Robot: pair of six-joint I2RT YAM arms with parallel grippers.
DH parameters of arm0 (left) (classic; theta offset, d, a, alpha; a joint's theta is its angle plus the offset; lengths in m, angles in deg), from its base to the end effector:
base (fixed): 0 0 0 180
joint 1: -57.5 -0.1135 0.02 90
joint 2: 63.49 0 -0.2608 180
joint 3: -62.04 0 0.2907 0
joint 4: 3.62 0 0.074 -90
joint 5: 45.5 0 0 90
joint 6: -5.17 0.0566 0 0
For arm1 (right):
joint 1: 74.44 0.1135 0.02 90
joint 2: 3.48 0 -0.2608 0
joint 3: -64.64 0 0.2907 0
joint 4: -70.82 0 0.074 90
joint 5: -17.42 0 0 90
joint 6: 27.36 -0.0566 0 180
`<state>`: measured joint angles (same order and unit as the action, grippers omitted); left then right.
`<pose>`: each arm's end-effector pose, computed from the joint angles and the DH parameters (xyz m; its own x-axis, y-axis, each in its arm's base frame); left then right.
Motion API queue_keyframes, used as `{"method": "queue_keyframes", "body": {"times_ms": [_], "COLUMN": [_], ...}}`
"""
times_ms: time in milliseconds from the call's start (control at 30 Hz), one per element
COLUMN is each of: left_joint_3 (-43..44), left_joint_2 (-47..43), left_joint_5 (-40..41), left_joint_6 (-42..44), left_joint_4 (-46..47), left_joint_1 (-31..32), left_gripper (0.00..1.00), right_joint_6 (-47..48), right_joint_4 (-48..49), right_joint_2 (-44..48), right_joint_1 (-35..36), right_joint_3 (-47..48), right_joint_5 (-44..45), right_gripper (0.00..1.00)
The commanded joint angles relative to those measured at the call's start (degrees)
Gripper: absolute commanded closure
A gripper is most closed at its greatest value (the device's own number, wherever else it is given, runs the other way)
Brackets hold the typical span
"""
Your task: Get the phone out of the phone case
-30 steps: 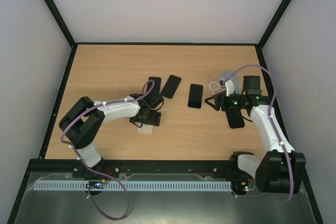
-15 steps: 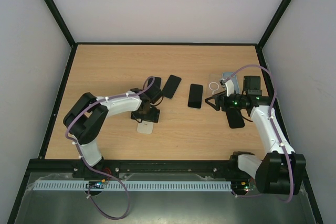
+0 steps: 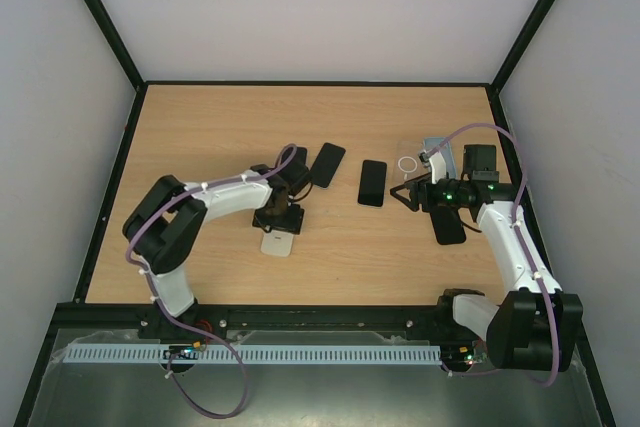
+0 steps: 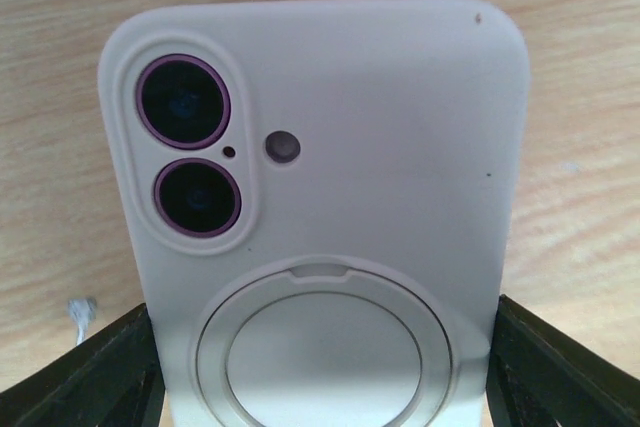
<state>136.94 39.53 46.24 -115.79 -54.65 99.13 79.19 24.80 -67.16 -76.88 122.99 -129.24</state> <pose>0.2700 -0.2377 0.1023 -0.9689 0.1732 -0.1768 0.1881 0.9796 -0.0713 0.2612 0.0362 0.2382 -0.6061 -0.1309 -0.7845 -0.6995 0.5571 0.4475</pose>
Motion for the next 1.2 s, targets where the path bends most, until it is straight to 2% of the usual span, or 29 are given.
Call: {"method": "queue_keyframes", "body": {"times_ms": [0, 100, 233, 367, 433, 600, 633, 867, 1000, 1167], "left_joint_3": [1.9, 0.8, -3.4, -10.0, -11.6, -13.5, -13.8, -15.0, -16.0, -18.3], "left_joint_2": [-8.7, -16.2, -23.5, -29.7, -31.3, -33.9, -34.2, -35.1, -35.6, -37.3], "left_joint_5": [-2.3, -3.6, -7.8, -8.6, -7.8, -5.9, -6.3, -12.2, -13.6, -11.0], "left_joint_6": [-0.9, -3.7, -7.2, -11.6, -12.9, -8.7, -8.1, -6.0, -6.3, -8.7], "left_joint_4": [-1.3, 6.0, 21.0, 35.4, 40.9, 51.8, 54.3, 63.1, 65.8, 68.0], "left_joint_1": [0.7, 0.7, 0.9, 1.9, 3.0, 7.3, 7.7, 9.5, 9.8, 9.8], "left_gripper": [0.48, 0.5, 0.5, 0.5, 0.51, 0.5, 0.5, 0.5, 0.5, 0.51], "right_joint_6": [1.2, 2.2, 7.1, 13.8, 21.1, 37.9, 37.6, 39.9, 38.9, 37.7], "right_joint_4": [-1.3, -2.1, -6.4, -13.9, -21.7, -39.0, -39.5, -39.7, -39.6, -39.6], "right_joint_2": [0.7, 0.8, -0.3, -3.2, -5.4, -13.0, -14.2, -15.1, -16.4, -16.7], "right_joint_1": [-0.1, -0.1, -0.1, 0.2, 1.1, 9.7, 11.5, 20.7, 21.9, 21.9], "right_joint_3": [1.2, 1.7, 3.2, 7.0, 10.6, 18.0, 18.2, 17.4, 18.3, 19.1], "right_joint_5": [-1.0, -2.8, -8.7, -13.6, -15.8, -18.3, -19.1, -24.6, -28.0, -27.1], "right_gripper": [0.41, 0.41, 0.4, 0.25, 0.17, 0.02, 0.01, 0.02, 0.03, 0.02]}}
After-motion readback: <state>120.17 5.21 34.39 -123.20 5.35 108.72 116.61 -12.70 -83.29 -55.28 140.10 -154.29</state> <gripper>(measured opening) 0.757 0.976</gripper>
